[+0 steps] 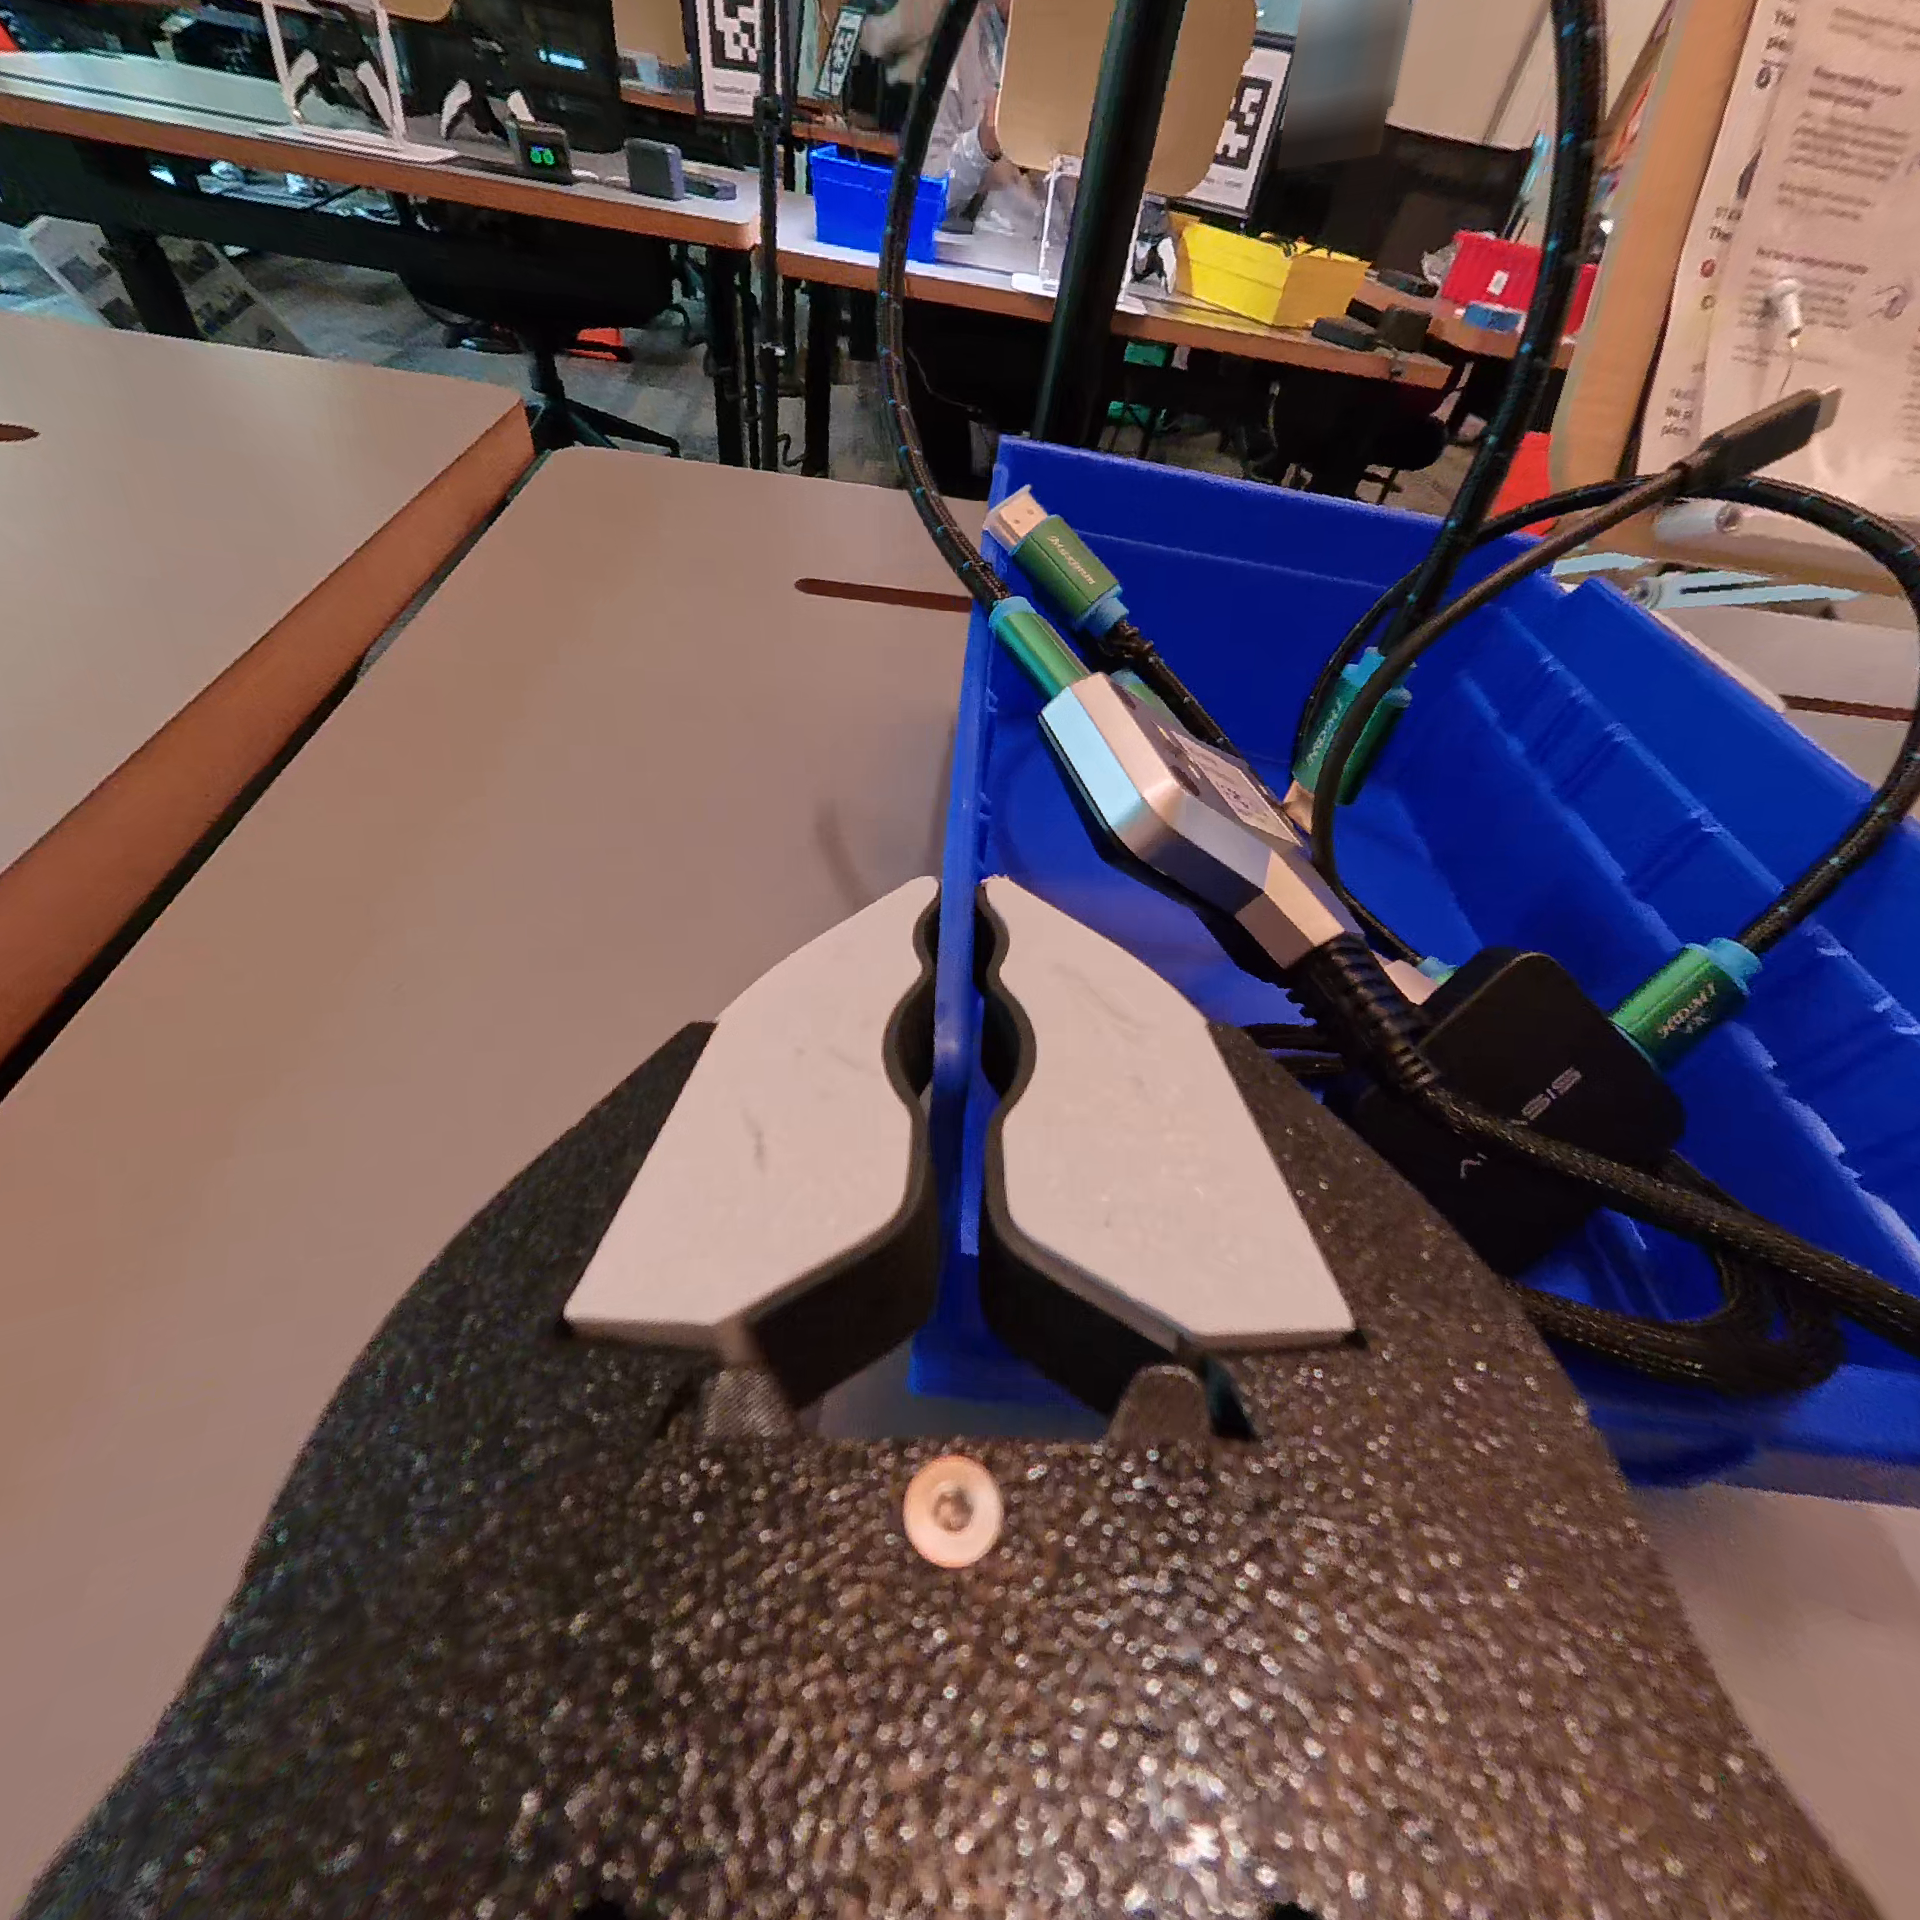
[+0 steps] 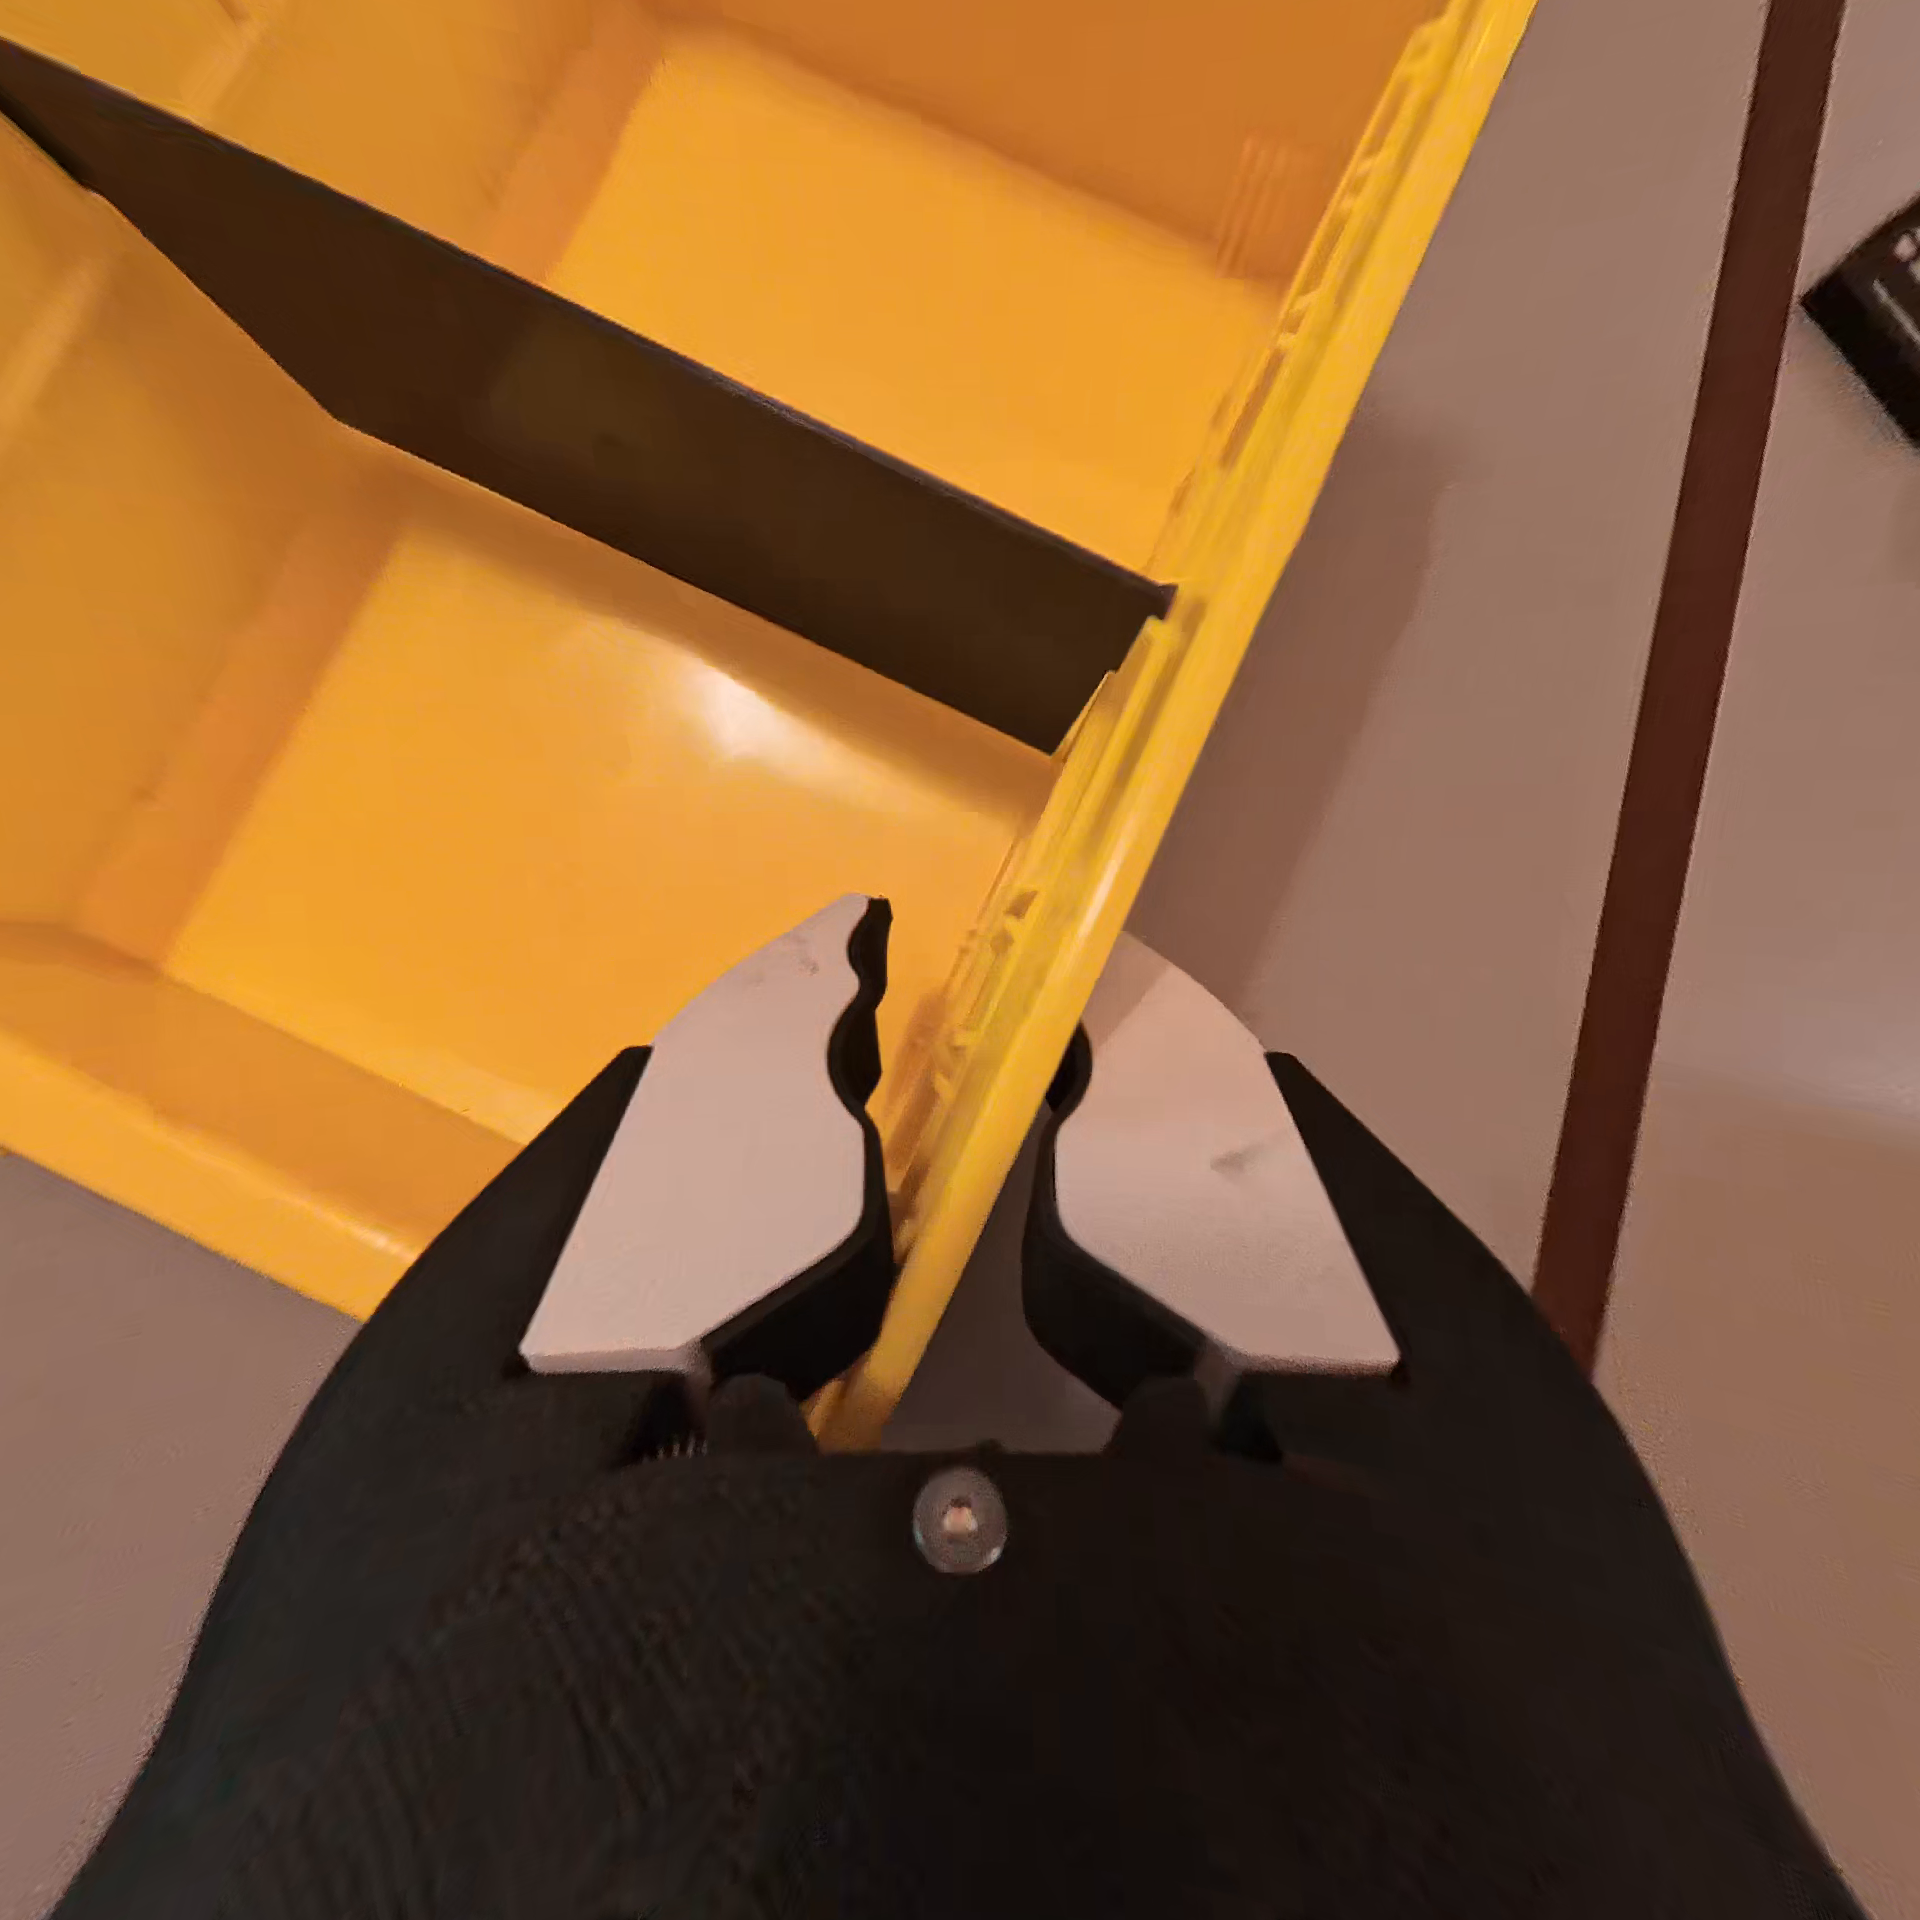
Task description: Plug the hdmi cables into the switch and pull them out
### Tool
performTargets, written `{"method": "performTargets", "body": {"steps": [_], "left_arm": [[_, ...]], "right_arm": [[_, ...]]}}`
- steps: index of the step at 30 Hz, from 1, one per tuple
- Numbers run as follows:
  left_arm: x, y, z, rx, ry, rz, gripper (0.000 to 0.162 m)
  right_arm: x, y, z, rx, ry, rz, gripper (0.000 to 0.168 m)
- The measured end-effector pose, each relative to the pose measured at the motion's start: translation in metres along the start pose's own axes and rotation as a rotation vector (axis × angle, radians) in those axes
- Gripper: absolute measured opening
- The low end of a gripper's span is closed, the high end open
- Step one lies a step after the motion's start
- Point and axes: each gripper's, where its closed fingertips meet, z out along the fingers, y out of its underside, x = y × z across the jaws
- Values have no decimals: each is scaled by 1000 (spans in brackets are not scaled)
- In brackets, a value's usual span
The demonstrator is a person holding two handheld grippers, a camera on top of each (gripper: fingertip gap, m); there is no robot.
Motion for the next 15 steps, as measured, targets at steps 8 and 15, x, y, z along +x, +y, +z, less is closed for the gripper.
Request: {"method": "performTargets", "body": {"steps": [8,15], "left_arm": [[15,-4,25,1,-18,2,3],[18,-5,36,-20,-74,39,6]], "right_arm": [[14,-28,13,77,48,-70,34],[26,-43,-41,109,465,-421,90]]}}
